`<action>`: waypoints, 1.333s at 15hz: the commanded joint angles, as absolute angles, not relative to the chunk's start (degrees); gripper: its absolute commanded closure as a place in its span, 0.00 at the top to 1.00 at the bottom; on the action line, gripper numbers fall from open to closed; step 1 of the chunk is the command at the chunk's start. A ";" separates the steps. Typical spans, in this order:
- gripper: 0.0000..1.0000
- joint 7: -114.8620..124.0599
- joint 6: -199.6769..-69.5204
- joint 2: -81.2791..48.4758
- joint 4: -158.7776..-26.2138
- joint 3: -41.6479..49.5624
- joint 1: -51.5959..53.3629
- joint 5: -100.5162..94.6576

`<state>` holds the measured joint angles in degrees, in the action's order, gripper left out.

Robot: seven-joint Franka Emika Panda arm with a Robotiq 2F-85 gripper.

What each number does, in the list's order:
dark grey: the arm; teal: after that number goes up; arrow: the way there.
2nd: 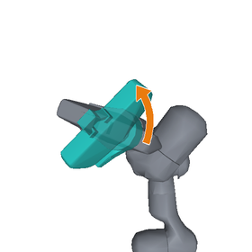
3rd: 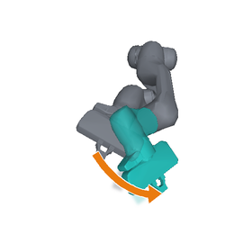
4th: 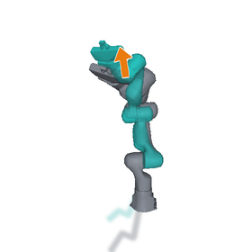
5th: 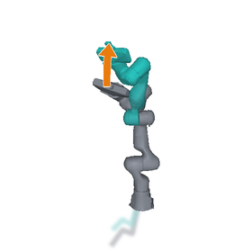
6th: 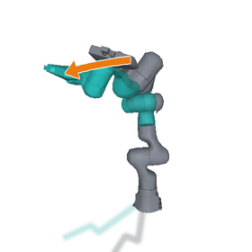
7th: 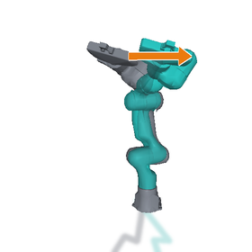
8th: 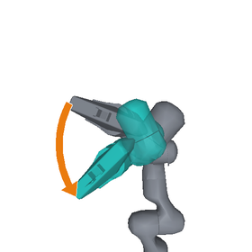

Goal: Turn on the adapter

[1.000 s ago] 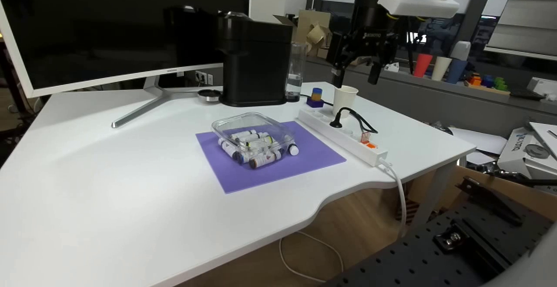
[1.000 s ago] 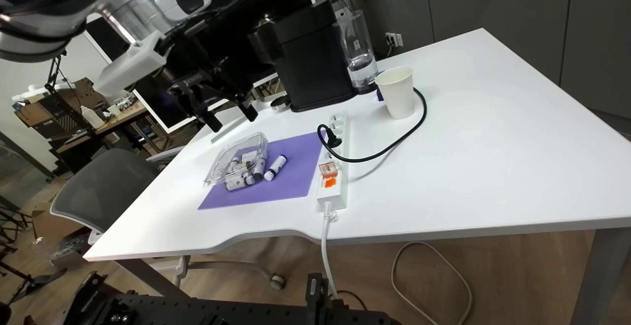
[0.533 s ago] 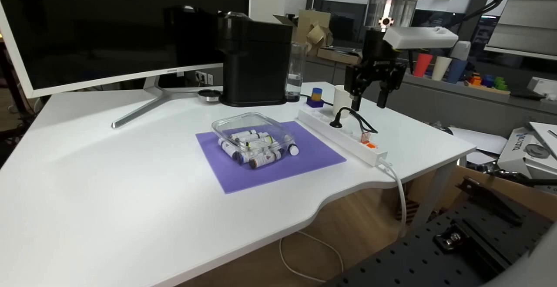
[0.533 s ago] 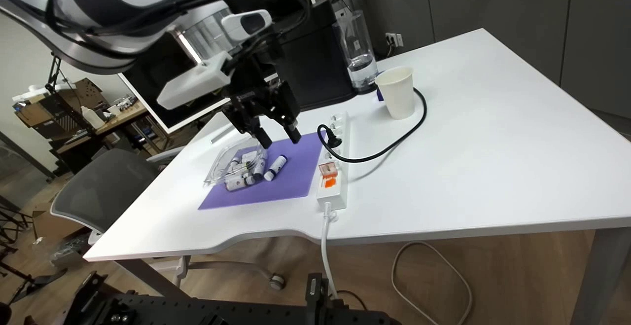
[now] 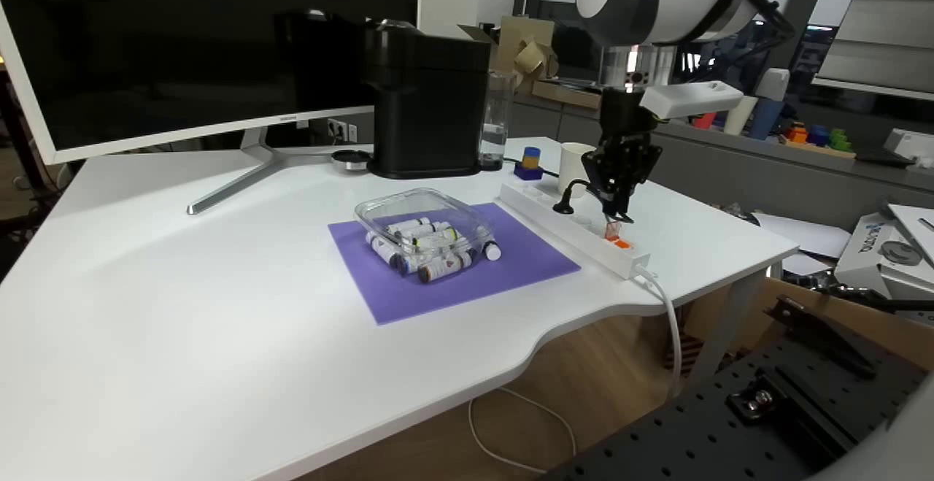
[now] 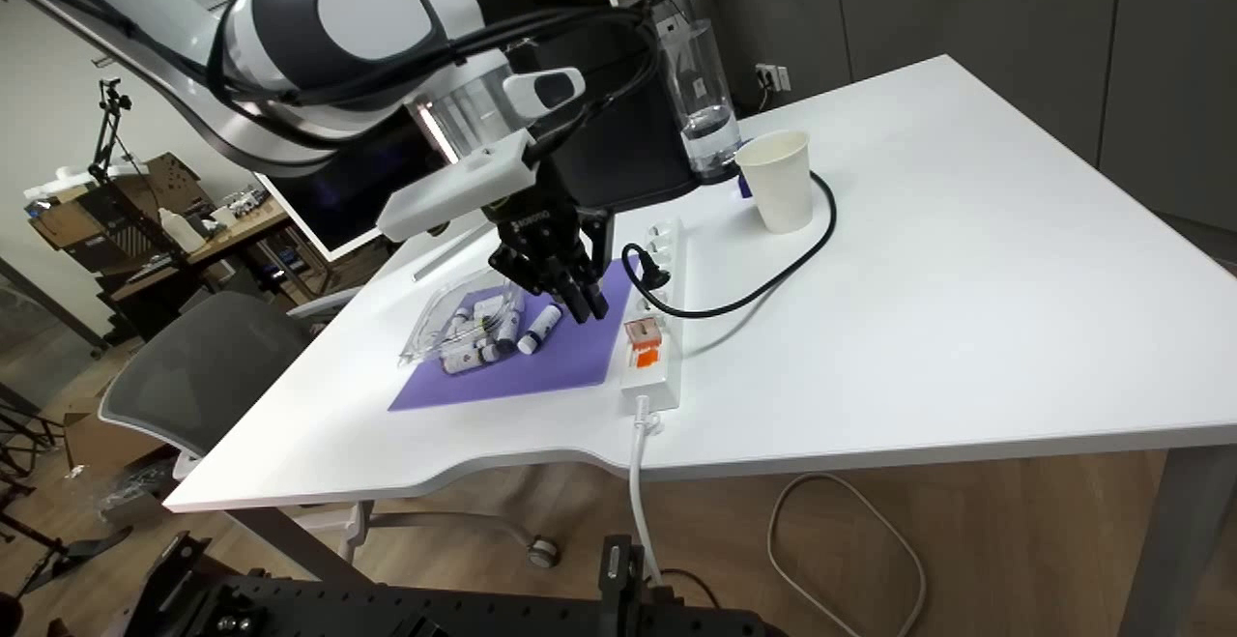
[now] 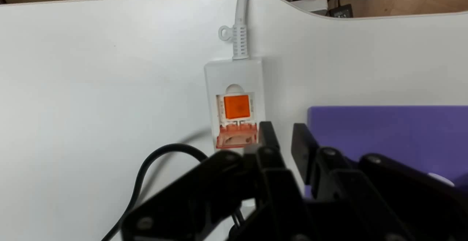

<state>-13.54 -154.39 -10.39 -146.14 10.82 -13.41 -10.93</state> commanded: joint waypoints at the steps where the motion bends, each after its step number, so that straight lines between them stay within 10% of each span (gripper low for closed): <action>1: 0.00 -13.56 -154.97 -12.33 -145.01 13.04 -12.75 -16.46; 20: 0.00 -18.20 -162.36 -16.42 -145.91 13.33 -15.46 -15.41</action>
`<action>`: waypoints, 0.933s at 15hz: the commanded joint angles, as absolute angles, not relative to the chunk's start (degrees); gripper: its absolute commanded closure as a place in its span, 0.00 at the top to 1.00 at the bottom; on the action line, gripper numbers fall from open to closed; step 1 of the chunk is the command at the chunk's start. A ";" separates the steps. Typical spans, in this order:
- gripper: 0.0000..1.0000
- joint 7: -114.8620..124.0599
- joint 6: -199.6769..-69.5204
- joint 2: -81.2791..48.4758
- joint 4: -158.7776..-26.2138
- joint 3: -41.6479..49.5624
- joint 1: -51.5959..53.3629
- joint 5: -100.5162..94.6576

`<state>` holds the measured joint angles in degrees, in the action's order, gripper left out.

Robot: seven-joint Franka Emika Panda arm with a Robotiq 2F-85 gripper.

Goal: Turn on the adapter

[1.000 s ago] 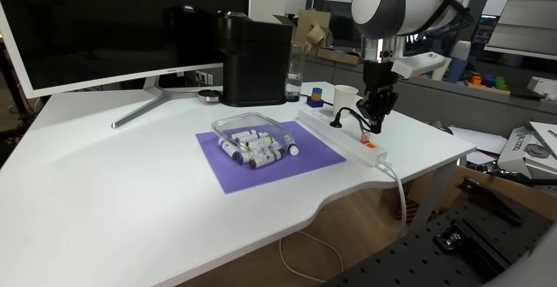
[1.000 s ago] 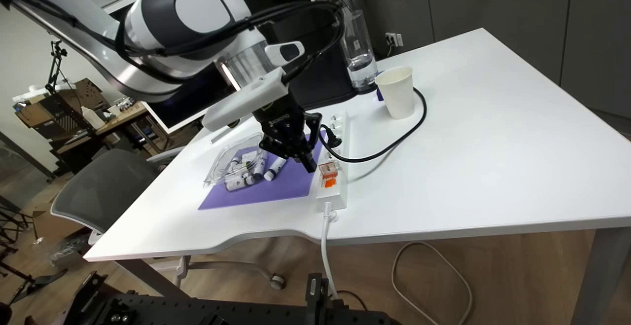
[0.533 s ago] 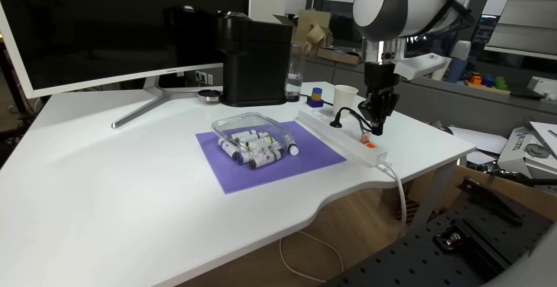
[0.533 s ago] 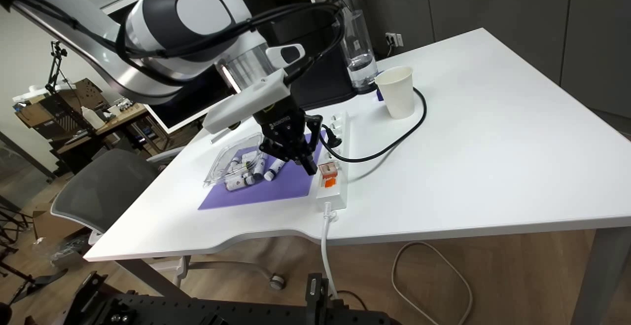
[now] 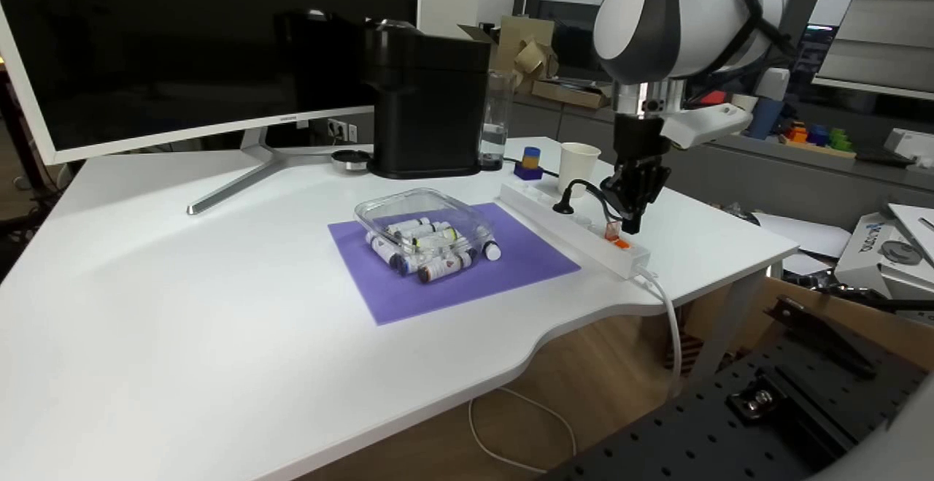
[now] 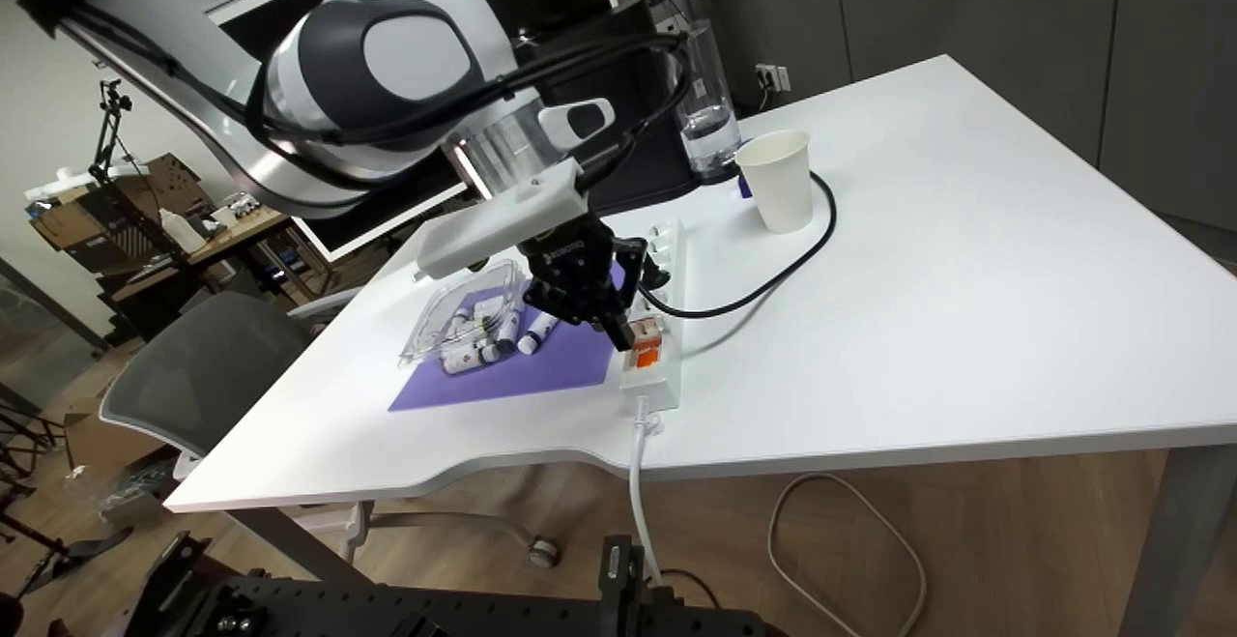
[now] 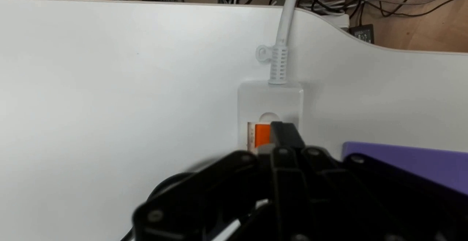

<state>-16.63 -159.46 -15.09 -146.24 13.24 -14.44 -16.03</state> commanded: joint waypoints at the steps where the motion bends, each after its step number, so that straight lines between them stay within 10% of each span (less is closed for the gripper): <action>1: 0.00 -18.42 -163.55 -16.92 -145.83 13.50 -15.60 -15.57; 14: 0.00 -26.03 -167.69 -20.78 -144.35 9.00 -20.24 -12.08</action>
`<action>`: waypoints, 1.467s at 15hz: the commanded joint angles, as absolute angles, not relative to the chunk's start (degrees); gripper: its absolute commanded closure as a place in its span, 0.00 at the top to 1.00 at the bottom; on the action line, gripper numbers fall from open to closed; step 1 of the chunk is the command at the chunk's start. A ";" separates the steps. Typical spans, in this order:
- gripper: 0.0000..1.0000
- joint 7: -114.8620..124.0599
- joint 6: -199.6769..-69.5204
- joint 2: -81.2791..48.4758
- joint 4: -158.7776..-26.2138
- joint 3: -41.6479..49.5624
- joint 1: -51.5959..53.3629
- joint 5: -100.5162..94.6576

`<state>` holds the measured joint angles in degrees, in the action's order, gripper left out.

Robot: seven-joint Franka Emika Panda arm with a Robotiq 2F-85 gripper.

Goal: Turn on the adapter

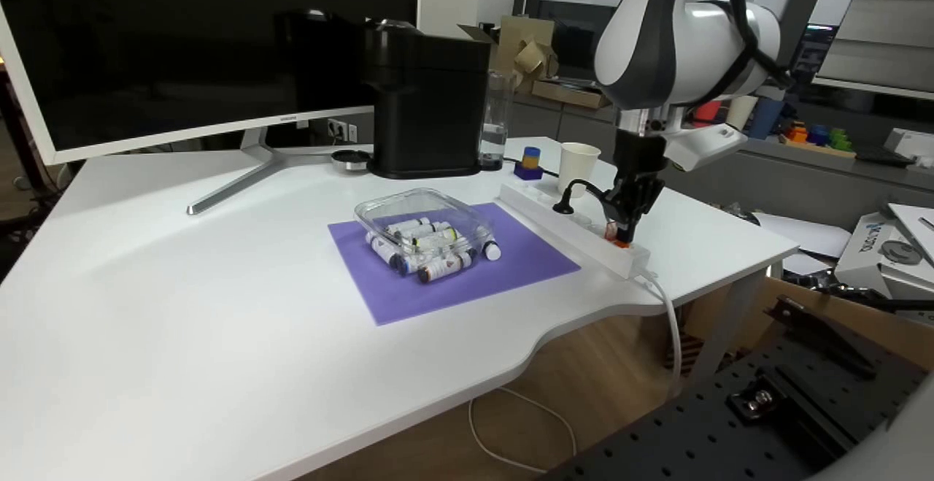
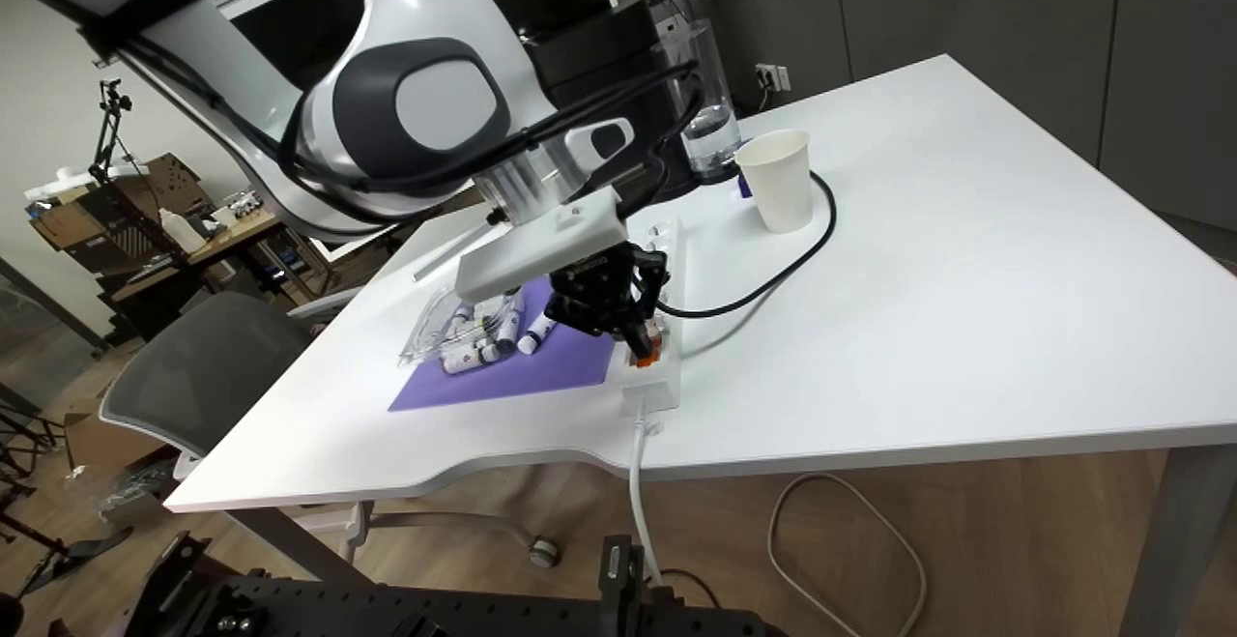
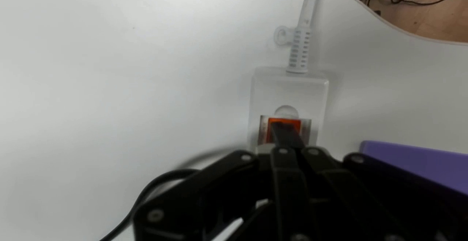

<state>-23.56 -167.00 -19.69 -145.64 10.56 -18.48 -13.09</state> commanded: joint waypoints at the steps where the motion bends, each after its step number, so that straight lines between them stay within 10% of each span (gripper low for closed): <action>1: 0.00 -26.51 -167.66 -21.00 -144.11 8.53 -20.66 -11.73; 22: 0.00 -52.27 -148.07 -27.53 -131.51 0.46 -31.40 6.71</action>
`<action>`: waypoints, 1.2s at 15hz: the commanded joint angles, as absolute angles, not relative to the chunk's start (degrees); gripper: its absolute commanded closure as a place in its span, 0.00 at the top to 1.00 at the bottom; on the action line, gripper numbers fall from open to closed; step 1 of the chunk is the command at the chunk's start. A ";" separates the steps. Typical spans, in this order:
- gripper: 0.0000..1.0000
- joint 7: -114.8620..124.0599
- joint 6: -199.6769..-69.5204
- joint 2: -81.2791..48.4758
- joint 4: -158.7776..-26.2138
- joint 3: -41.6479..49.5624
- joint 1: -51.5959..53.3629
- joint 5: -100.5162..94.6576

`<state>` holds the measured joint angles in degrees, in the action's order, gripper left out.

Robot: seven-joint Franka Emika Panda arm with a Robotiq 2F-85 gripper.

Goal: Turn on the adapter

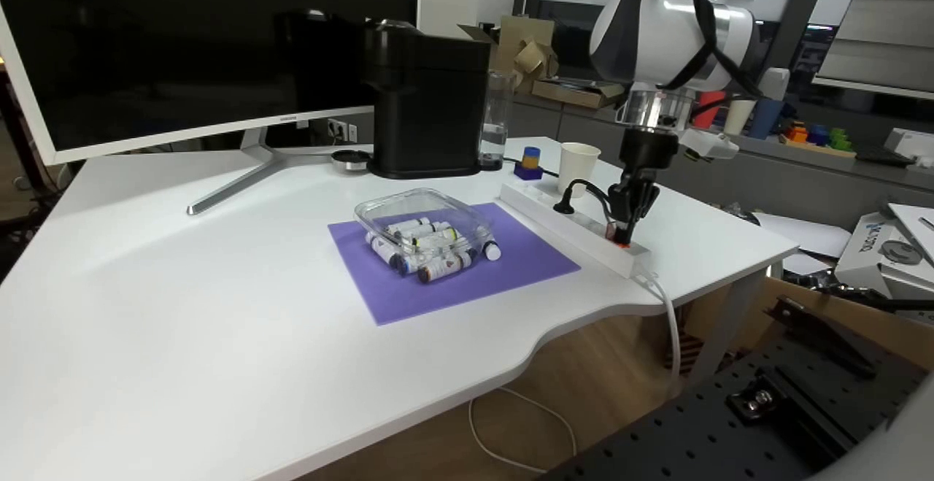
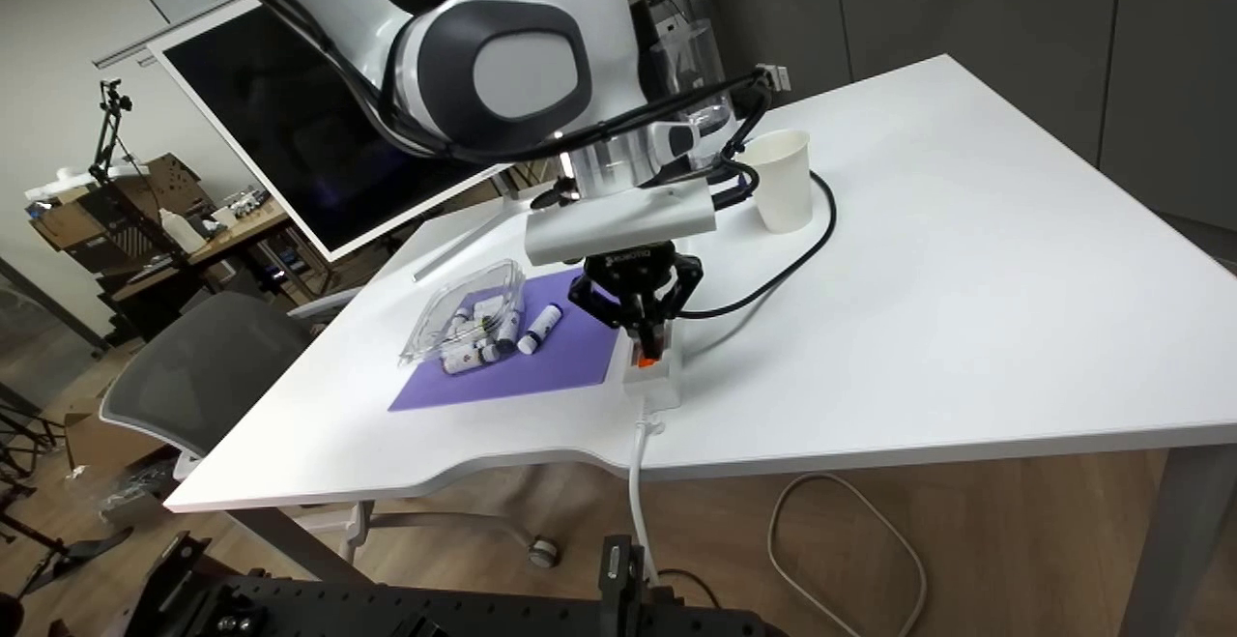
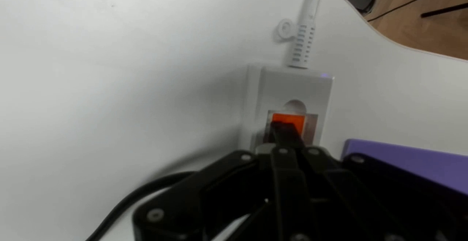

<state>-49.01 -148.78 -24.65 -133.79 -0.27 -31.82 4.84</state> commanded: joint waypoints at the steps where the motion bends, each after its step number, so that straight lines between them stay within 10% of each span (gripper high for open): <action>1: 0.00 -53.18 -148.28 -26.31 -132.44 0.61 -31.26 6.94; 8: 0.00 -52.52 -154.61 -12.13 -146.01 5.17 -27.14 4.14; 9: 0.26 -51.42 -155.32 -9.06 -148.55 6.53 -26.12 3.38; 18: 0.81 -30.70 -154.23 15.76 -159.71 17.34 -25.67 -18.89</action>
